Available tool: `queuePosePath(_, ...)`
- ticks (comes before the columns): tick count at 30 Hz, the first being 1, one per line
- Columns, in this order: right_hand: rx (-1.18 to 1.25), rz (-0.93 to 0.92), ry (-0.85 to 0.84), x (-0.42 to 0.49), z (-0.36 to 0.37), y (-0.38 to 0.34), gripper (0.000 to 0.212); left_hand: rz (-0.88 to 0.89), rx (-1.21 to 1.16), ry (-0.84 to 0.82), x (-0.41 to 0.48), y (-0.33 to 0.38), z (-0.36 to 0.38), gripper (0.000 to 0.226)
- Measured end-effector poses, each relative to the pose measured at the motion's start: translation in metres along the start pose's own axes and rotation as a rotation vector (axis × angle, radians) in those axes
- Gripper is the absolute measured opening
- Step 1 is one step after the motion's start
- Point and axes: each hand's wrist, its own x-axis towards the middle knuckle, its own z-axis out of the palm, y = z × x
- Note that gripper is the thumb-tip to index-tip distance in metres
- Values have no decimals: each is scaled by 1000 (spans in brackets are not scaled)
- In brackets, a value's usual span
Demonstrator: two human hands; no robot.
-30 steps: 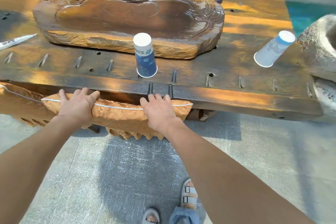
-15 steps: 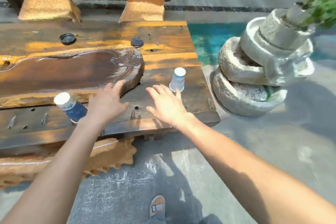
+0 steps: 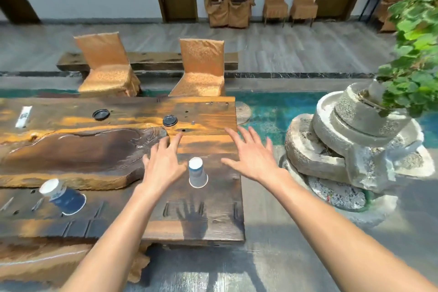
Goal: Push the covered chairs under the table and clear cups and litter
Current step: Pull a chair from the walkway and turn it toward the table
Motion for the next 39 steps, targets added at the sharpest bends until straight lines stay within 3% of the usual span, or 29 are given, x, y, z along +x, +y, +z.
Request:
queuePosePath(7, -18, -118, -78, 47, -53, 62, 90, -143, -53, 8, 9, 77, -5, 87)
queuePosePath(14, -21, -227, -85, 122, -64, 101, 91, -235, -77, -8, 64, 107, 18, 87)
queuePosePath(23, -64, -213, -91, 305, -91, 168, 89, -286, -135, 3, 264, 125, 40, 75)
queuePosePath(39, -104, -260, -181, 639, -118, 264, 63, -318, -84, -82, 573, 176, 40, 68)
